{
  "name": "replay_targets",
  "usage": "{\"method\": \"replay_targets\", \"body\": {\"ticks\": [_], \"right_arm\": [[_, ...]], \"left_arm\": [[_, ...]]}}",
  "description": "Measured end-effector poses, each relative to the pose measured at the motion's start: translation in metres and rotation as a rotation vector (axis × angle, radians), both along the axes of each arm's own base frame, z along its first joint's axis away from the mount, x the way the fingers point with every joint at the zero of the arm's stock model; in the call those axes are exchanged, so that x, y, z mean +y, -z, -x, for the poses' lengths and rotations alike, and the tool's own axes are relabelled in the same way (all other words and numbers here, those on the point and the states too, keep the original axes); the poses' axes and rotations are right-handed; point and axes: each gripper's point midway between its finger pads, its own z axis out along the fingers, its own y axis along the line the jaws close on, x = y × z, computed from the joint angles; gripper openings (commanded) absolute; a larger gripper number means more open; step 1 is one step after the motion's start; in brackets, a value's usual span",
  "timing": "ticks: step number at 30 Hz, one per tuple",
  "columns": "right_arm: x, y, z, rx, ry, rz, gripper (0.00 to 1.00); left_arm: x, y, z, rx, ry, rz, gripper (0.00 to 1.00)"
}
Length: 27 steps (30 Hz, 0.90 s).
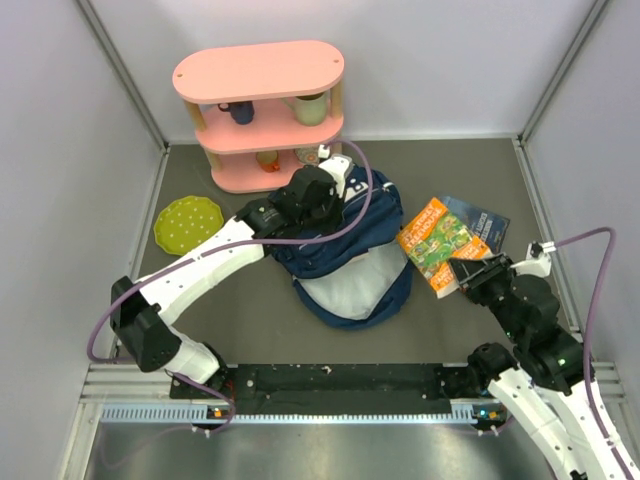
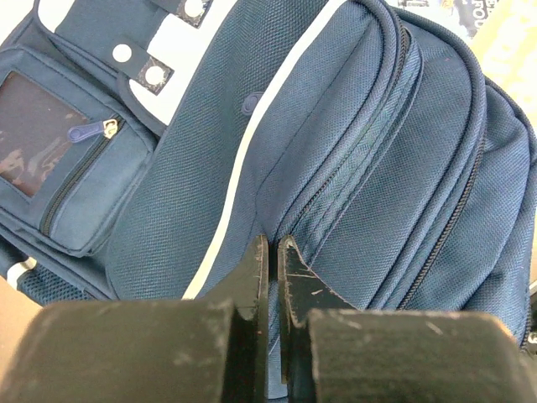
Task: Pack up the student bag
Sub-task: Place the book in the student bag.
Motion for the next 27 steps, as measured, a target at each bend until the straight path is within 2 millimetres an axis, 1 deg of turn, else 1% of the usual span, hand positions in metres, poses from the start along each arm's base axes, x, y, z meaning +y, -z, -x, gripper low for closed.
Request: {"method": "replay_targets", "body": {"ticks": [7, 11, 18, 20, 24, 26, 27], "right_arm": [[0.034, -0.004, 0.017, 0.049, -0.155, -0.166, 0.00], [0.049, 0.009, 0.019, 0.110, -0.209, -0.217, 0.00], [0.078, 0.045, 0.001, 0.203, -0.278, -0.287, 0.00], [0.085, 0.053, -0.005, 0.219, -0.294, -0.303, 0.00], [0.099, 0.057, -0.018, 0.220, -0.321, -0.349, 0.00], [0.103, 0.056, -0.024, 0.206, -0.328, -0.368, 0.00], [0.106, 0.053, -0.030, 0.191, -0.329, -0.388, 0.00]], "left_arm": [[-0.003, -0.004, 0.001, 0.024, -0.016, 0.042, 0.00], [-0.004, -0.005, 0.001, 0.032, -0.028, 0.056, 0.00], [-0.006, -0.007, 0.001, 0.044, -0.038, 0.081, 0.00], [-0.007, -0.009, 0.001, 0.048, -0.037, 0.090, 0.00], [-0.009, -0.011, 0.001, 0.057, -0.040, 0.109, 0.00], [-0.009, -0.011, 0.001, 0.059, -0.042, 0.112, 0.00], [-0.009, -0.011, 0.001, 0.061, -0.043, 0.114, 0.00]]}}
